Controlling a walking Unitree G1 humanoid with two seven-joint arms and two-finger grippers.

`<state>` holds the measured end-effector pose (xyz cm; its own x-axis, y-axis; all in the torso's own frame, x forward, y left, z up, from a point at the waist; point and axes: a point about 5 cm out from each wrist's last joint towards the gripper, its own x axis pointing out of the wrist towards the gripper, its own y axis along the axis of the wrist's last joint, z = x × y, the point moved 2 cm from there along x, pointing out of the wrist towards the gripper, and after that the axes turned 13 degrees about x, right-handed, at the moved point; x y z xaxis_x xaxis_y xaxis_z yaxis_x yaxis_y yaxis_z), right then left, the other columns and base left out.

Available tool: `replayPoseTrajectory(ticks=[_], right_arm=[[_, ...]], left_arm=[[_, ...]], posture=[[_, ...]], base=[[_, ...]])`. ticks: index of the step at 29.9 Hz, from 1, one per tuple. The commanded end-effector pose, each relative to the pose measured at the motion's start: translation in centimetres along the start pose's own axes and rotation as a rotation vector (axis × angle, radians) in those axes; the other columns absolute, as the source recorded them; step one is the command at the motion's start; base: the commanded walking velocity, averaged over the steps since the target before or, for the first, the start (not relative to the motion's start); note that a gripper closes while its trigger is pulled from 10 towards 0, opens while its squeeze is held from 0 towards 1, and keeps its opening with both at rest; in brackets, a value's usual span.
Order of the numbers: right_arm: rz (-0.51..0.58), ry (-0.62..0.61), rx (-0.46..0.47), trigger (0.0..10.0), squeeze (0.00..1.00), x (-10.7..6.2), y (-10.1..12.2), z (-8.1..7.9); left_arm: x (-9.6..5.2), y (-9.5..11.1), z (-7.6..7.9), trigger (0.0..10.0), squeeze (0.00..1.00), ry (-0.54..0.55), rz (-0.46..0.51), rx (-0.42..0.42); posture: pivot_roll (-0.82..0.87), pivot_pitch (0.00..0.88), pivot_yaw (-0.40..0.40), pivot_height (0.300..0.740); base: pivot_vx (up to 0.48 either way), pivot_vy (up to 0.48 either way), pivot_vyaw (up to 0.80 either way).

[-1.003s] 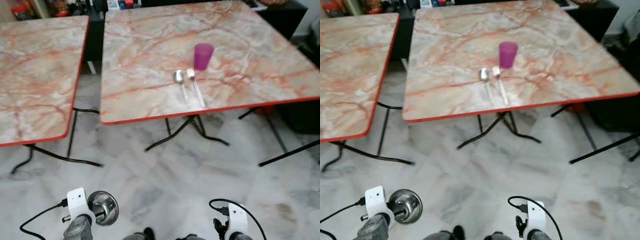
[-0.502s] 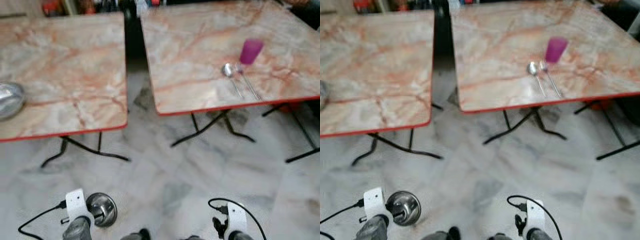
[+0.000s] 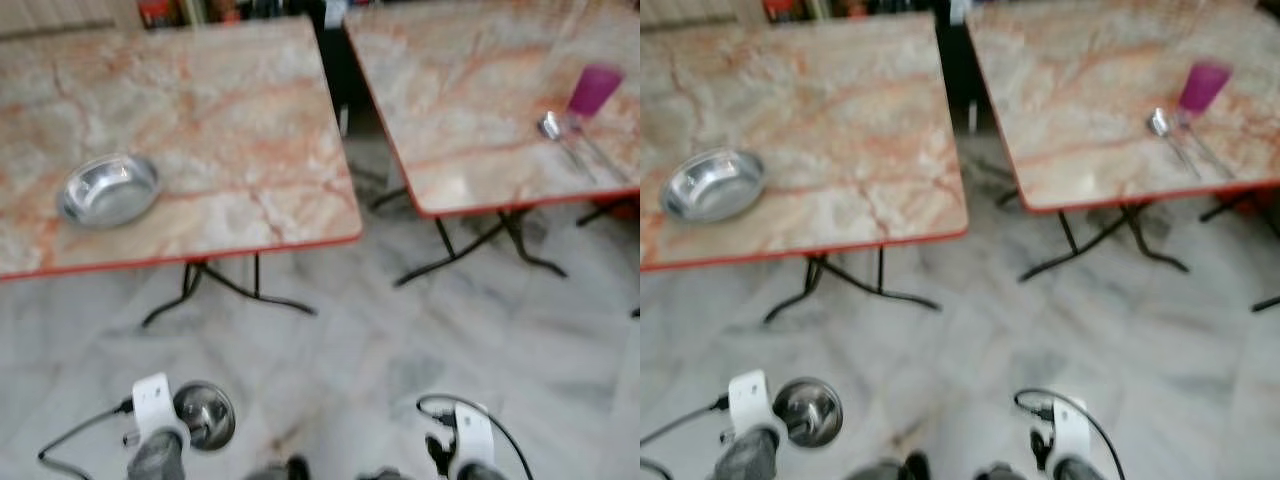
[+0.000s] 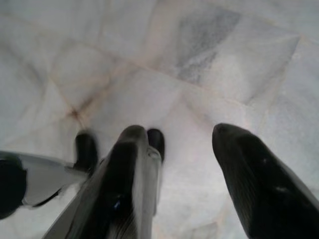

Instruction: Setting the table

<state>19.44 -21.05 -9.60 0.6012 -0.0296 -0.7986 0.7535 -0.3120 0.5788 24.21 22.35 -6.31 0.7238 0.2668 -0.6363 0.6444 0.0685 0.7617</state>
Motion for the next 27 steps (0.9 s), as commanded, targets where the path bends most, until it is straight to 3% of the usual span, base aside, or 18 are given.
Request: replayPoseTrajectory(ticks=[1,10,27], right_arm=[[-0.013,-0.002,0.003,10.0,0.00,-0.05,-0.49,-0.04],[-0.012,-0.002,0.017,10.0,0.00,-0.05,-0.53,-0.06],[-0.010,0.004,0.000,10.0,0.00,-0.07,-0.60,-0.14]], left_arm=[[-0.02,-0.25,-0.44,10.0,0.00,0.008,-0.010,0.006],[-0.03,-0.21,-0.45,10.0,0.00,0.010,-0.006,0.008],[-0.06,-0.20,-0.52,10.0,0.00,-0.005,0.005,0.021]], posture=[[0.02,0.186,0.015,0.740],[0.02,0.186,0.015,0.740],[0.02,0.165,0.023,0.740]], base=[[0.000,0.480,0.00],[0.000,0.455,0.00],[0.030,0.000,0.06]])
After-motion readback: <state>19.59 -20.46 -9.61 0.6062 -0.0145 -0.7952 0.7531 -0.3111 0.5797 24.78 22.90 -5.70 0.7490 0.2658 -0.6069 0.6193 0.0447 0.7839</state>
